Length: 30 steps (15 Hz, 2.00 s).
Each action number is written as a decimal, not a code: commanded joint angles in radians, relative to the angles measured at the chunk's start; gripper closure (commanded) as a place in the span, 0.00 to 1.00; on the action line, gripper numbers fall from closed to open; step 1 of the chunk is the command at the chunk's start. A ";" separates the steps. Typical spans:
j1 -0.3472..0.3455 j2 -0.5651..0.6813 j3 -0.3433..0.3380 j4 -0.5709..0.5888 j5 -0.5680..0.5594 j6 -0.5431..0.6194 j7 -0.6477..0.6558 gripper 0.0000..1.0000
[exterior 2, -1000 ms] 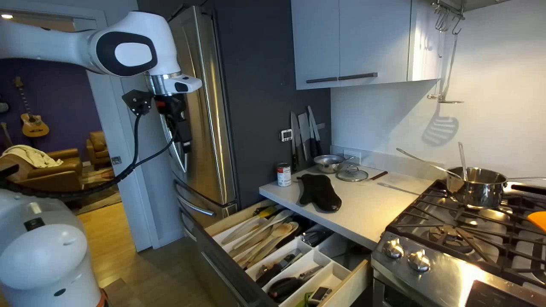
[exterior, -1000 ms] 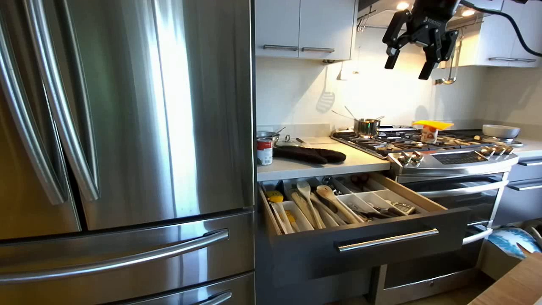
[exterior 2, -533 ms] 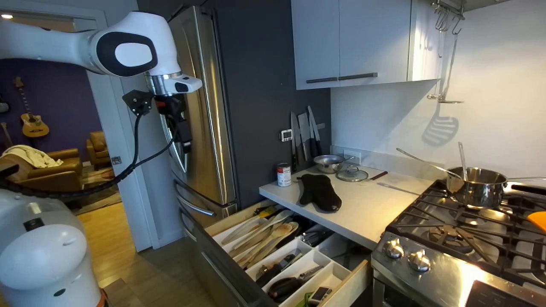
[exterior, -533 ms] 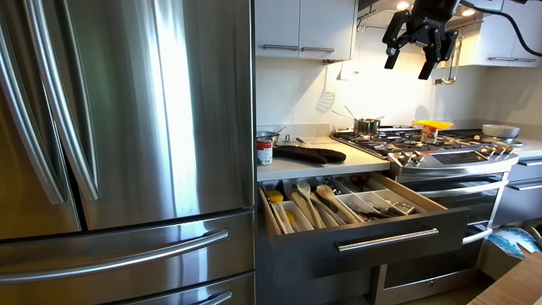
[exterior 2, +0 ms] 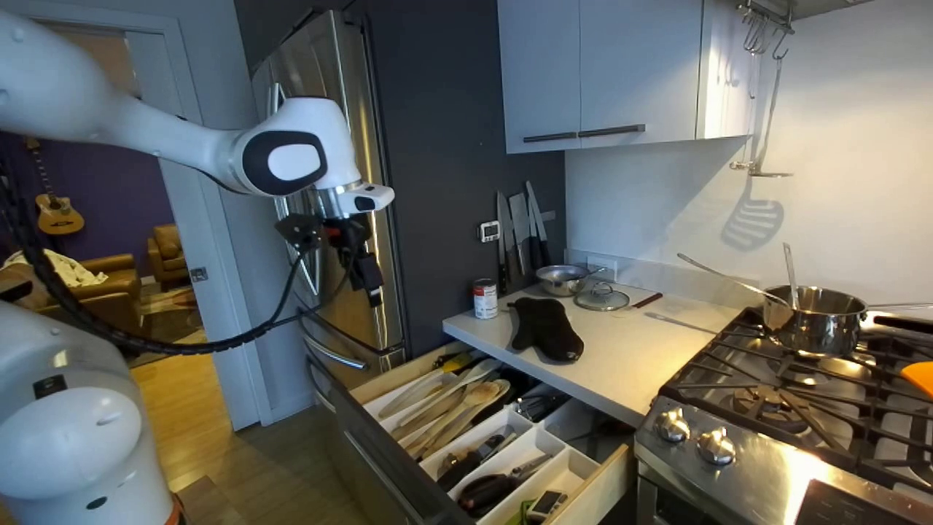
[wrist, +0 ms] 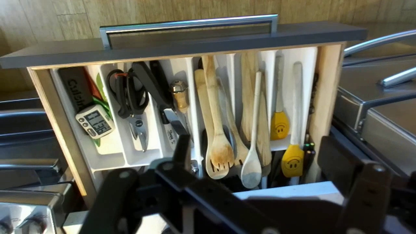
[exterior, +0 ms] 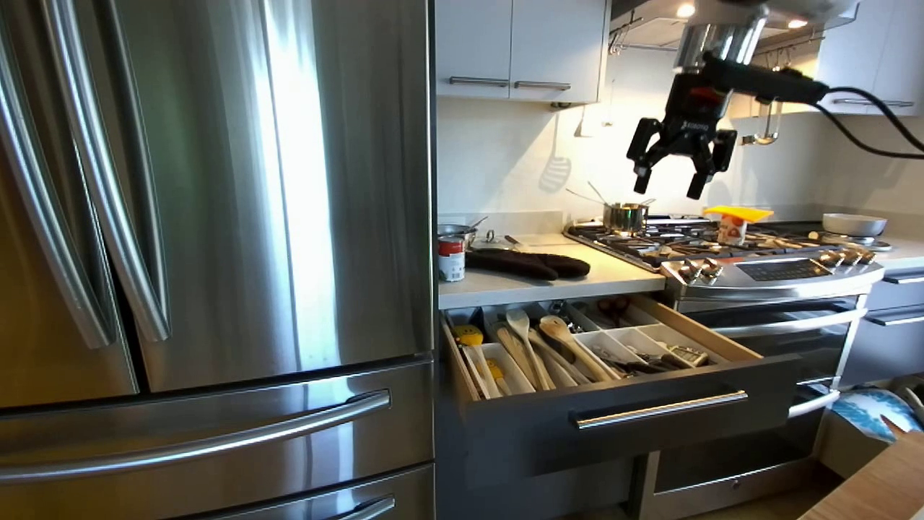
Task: Remove the knife from the drawer
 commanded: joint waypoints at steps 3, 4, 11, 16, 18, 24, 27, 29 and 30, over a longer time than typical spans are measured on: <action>-0.049 0.272 -0.025 -0.027 -0.140 0.237 -0.068 0.00; -0.050 0.318 -0.037 -0.021 -0.152 0.253 -0.086 0.00; -0.086 0.602 -0.099 0.010 -0.271 0.502 -0.106 0.00; -0.064 0.600 -0.113 0.008 -0.247 0.493 -0.106 0.00; -0.064 0.600 -0.113 0.011 -0.248 0.493 -0.106 0.00; -0.071 0.701 -0.126 0.043 -0.277 0.551 -0.123 0.00; -0.066 0.769 -0.139 0.064 -0.249 0.565 -0.191 0.00; -0.071 0.823 -0.143 0.082 -0.234 0.577 -0.255 0.00; -0.076 0.848 -0.138 0.095 -0.206 0.565 -0.298 0.00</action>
